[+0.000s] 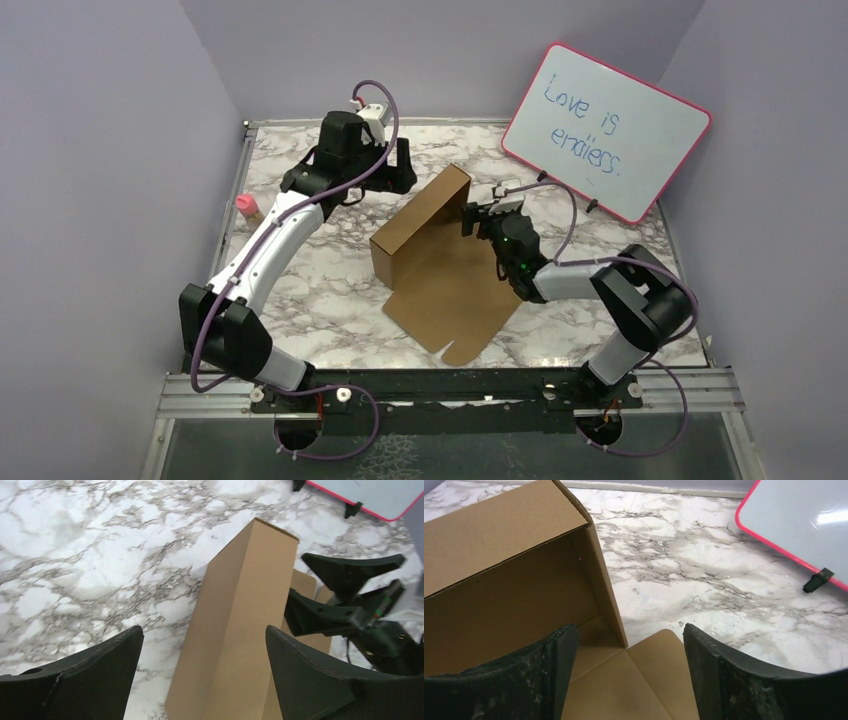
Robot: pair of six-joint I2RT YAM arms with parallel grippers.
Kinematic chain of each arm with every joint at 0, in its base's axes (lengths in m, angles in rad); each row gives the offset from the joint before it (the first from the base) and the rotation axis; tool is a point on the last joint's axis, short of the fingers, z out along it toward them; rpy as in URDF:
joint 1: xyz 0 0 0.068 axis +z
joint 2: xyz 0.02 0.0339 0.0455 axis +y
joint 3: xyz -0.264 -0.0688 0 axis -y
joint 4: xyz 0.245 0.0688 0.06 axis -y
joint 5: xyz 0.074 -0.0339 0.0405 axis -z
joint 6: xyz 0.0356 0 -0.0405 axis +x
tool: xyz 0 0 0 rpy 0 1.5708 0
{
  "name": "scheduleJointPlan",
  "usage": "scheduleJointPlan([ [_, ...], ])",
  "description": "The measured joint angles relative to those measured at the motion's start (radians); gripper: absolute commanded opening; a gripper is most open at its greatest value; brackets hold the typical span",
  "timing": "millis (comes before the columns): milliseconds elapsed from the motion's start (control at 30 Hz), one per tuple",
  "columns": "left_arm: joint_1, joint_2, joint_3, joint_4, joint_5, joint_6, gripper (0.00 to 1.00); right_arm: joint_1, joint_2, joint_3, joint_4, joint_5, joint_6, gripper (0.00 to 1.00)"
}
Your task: Fold the paper box
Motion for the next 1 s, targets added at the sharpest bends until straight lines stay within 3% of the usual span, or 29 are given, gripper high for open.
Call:
scheduleJointPlan([
  [100, -0.045, -0.051, -0.032, -0.007, -0.098, 0.004, 0.95, -0.006, -0.095, -0.032, -0.091, 0.010, 0.052, 0.92],
  [300, -0.155, -0.124, -0.100, -0.027, -0.300, -0.002, 0.99, -0.019, -0.217, -0.058, -0.273, 0.013, 0.183, 0.94],
  [600, -0.430, -0.116, -0.103, -0.068, -0.627, 0.033, 0.99, -0.021, -0.359, -0.201, -0.344, 0.013, 0.269, 0.94],
  [833, -0.636, 0.047, -0.042, -0.122, -0.947, 0.133, 0.98, -0.021, -0.506, -0.301, -0.335, 0.032, 0.272, 0.94],
  [1000, -0.665, 0.156, 0.008, -0.148, -1.125, 0.191, 0.93, -0.021, -0.569, -0.349, -0.305, 0.076, 0.259, 0.93],
])
